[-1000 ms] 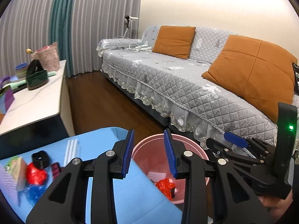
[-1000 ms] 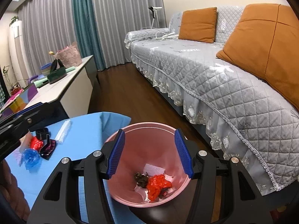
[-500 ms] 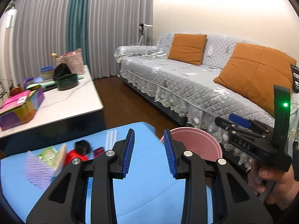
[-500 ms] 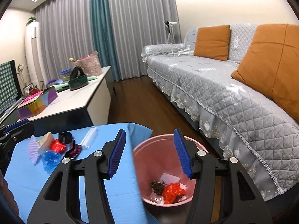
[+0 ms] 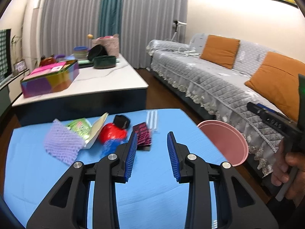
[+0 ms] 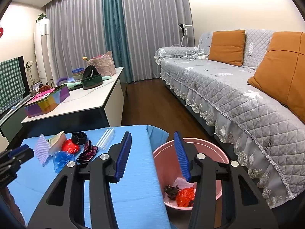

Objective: Collect trash
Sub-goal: 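Move both open tools back toward the table, then reach both open tools toward the trash pile on the table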

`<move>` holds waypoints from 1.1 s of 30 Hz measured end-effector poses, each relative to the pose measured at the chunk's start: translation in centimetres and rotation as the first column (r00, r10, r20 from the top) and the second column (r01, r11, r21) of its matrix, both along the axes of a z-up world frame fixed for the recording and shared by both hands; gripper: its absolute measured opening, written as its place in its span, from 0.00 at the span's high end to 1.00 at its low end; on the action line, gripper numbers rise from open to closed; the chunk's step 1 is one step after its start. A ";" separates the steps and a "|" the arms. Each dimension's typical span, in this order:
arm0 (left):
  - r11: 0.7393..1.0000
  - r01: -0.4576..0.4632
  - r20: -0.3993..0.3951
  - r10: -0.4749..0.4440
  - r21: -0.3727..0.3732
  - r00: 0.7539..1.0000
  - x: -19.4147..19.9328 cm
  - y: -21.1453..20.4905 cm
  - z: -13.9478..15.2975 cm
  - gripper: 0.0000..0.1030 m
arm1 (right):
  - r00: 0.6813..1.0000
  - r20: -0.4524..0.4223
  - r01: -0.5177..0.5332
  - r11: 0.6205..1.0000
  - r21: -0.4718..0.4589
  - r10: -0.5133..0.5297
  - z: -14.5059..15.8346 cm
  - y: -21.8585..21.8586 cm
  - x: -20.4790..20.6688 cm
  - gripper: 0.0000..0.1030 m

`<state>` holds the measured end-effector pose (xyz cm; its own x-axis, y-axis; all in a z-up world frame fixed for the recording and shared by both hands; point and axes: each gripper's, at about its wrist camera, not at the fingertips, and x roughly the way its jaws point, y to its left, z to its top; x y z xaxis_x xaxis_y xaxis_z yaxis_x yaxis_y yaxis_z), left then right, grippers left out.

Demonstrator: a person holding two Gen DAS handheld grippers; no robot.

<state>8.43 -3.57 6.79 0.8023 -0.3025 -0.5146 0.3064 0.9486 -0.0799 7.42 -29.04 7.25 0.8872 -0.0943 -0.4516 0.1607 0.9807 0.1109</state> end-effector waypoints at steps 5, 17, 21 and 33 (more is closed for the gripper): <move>1.000 -0.023 0.008 0.023 0.004 1.000 0.0 1.1 -0.3 0.68 | 1.000 -0.003 -0.013 1.000 0.017 0.013 -0.1 0.6 0.5 0.59; 0.998 -0.055 -0.001 0.055 -0.009 0.998 0.6 2.6 -1.0 0.68 | 0.999 -0.015 -0.049 0.999 0.018 0.049 -0.7 2.6 1.8 0.63; 0.998 -0.065 -0.003 0.065 -0.017 0.998 0.7 3.0 -1.0 0.68 | 0.998 -0.018 -0.058 0.998 0.018 0.058 -0.8 3.1 2.2 0.63; 0.997 -0.077 -0.014 0.076 -0.024 0.997 1.2 3.2 -1.4 0.68 | 0.998 -0.022 -0.065 0.998 0.014 0.066 -1.0 3.5 2.7 0.64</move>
<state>9.64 -0.35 5.38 0.8170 -0.2533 -0.5180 0.2317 0.9668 -0.1073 10.08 -25.58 6.26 0.8809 -0.0303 -0.4723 0.0988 0.9877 0.1210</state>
